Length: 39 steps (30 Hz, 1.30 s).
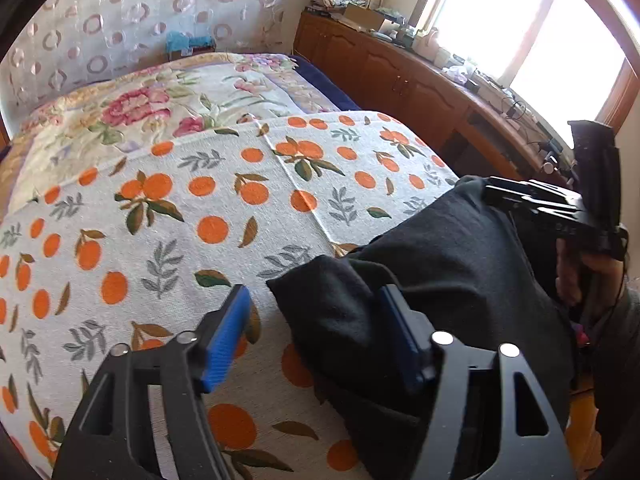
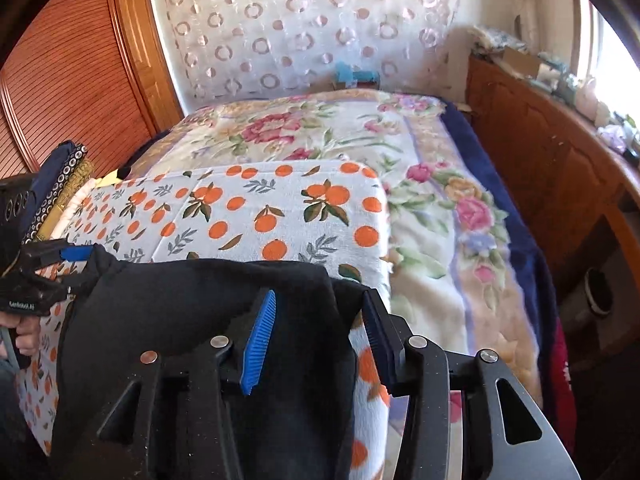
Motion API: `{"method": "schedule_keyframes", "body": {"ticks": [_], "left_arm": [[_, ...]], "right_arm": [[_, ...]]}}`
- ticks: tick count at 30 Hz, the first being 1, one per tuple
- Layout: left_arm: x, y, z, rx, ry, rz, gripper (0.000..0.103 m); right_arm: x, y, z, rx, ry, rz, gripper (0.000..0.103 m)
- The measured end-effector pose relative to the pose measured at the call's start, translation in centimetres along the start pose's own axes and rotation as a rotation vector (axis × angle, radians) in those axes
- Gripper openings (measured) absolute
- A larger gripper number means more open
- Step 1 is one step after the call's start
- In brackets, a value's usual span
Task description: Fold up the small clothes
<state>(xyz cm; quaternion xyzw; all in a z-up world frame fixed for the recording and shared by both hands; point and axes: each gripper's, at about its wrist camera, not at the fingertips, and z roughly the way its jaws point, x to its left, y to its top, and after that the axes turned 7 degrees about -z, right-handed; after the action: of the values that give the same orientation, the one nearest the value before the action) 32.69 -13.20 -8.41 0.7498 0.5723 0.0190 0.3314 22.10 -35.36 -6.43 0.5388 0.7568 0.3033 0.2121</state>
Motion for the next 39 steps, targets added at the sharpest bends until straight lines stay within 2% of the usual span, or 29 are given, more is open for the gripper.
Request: {"method": "schedule_keyframes", "body": {"ticks": [1, 2, 3, 4, 6, 8, 9, 12, 16, 19, 21, 23, 25, 28, 39], "left_arm": [[-0.1, 0.0, -0.1, -0.002, -0.026, -0.003, 0.046], [-0.3, -0.1, -0.3, -0.005, -0.053, -0.001, 0.03], [-0.6, -0.1, -0.5, -0.008, -0.065, 0.009, 0.023], [-1.1, -0.2, -0.9, -0.023, -0.058, 0.033, 0.011], [-1.6, -0.2, -2.7, -0.097, -0.055, 0.054, 0.008], [-1.2, 0.0, -5.0, -0.179, -0.086, 0.019, 0.008], [-0.8, 0.1, -5.3, -0.184, -0.098, -0.001, 0.008], [-0.1, 0.5, -3.8, -0.142, -0.006, 0.016, 0.008], [0.5, 0.2, -3.1, -0.126, 0.032, 0.019, 0.009], [-0.3, -0.3, -3.7, -0.135, 0.084, 0.067, 0.012], [-0.8, -0.7, -4.5, -0.143, 0.114, 0.094, 0.02], [-1.0, -1.3, -5.3, -0.157, 0.112, 0.103, 0.039], [-1.3, -1.8, -6.1, -0.161, 0.088, 0.108, 0.049], [-2.0, -3.1, -7.0, -0.155, 0.087, 0.125, 0.077], [-5.9, -9.8, -8.8, -0.134, 0.09, 0.188, 0.078]], "right_arm": [[-0.1, 0.2, 0.6, 0.01, 0.006, -0.003, 0.047], [-0.2, 0.3, 1.0, 0.019, 0.01, -0.004, 0.047], [-0.2, 0.4, 1.3, 0.024, 0.016, -0.004, 0.047], [-0.3, 0.4, 1.5, 0.024, 0.024, -0.004, 0.047], [-0.2, 0.5, 1.4, 0.016, 0.029, -0.005, 0.047], [-0.1, 0.3, 1.1, -0.005, 0.037, -0.005, 0.047], [-0.1, 0.1, 0.9, -0.018, 0.039, -0.001, 0.047], [-0.3, -0.4, 1.0, -0.027, 0.036, 0.005, 0.047], [0.0, -0.7, 0.6, -0.03, 0.028, 0.011, 0.047], [0.3, -1.0, -0.5, -0.041, 0.027, 0.009, 0.047], [0.7, -1.4, -1.4, -0.047, 0.02, -0.002, 0.047], [1.0, -2.0, -2.5, -0.057, 0.02, -0.013, 0.047], [1.5, -2.8, -3.6, -0.064, 0.024, -0.019, 0.047], [2.3, -4.4, -5.2, -0.074, 0.028, -0.027, 0.047], [5.2, -11.5, -9.4, -0.054, 0.021, -0.062, 0.047]]}}
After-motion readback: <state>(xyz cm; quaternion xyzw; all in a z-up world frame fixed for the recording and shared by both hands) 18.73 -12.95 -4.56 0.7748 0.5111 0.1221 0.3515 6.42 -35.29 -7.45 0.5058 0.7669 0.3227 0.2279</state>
